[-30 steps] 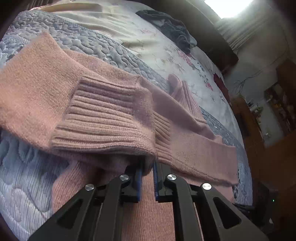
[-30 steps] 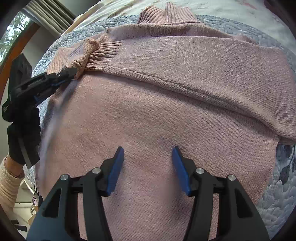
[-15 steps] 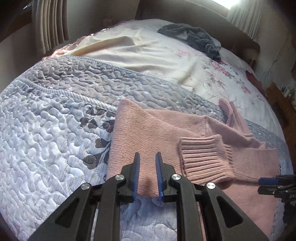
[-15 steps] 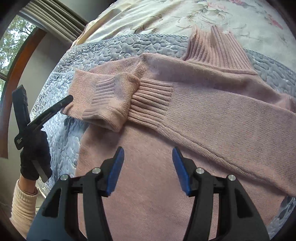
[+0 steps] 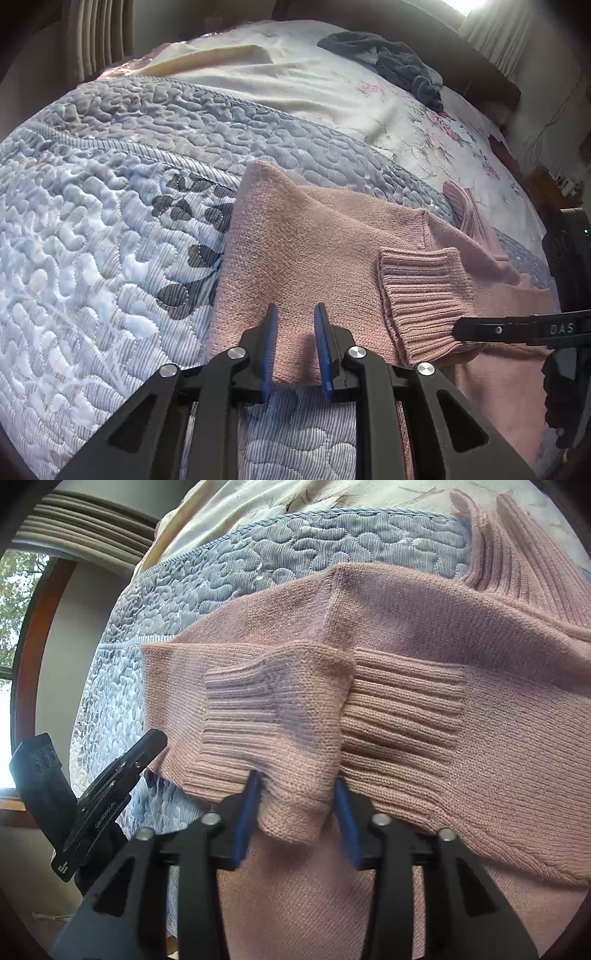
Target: Fold small clothes
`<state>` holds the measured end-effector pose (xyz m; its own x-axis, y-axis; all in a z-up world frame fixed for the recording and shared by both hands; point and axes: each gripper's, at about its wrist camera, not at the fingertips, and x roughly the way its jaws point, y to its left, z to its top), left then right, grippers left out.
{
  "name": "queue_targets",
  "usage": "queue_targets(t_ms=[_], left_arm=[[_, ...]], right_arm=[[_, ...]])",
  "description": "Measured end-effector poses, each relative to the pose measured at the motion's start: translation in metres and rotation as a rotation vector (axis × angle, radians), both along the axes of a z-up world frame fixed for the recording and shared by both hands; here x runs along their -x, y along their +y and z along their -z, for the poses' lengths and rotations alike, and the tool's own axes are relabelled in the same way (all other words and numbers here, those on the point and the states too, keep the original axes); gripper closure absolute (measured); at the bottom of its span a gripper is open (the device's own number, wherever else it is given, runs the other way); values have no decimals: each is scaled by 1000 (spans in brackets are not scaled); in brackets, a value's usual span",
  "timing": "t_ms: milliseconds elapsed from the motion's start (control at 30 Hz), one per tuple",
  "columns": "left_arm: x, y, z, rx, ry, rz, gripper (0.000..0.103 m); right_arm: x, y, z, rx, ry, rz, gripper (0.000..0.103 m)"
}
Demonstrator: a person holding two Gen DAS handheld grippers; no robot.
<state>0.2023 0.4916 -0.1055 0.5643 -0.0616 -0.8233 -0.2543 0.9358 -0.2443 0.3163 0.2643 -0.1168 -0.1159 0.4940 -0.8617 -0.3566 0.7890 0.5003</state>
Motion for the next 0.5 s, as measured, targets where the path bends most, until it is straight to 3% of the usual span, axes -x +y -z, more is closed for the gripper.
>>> queue_targets(t_ms=[33, 333, 500], left_arm=[[1, 0, -2, 2, -5, 0, 83], [-6, -22, -25, 2, -60, 30, 83], [-19, -55, -27, 0, -66, 91, 82]], right_arm=[[2, 1, -3, -7, -16, -11, 90], [19, -44, -74, -55, -252, -61, 91], [10, -102, -87, -52, -270, -8, 91]])
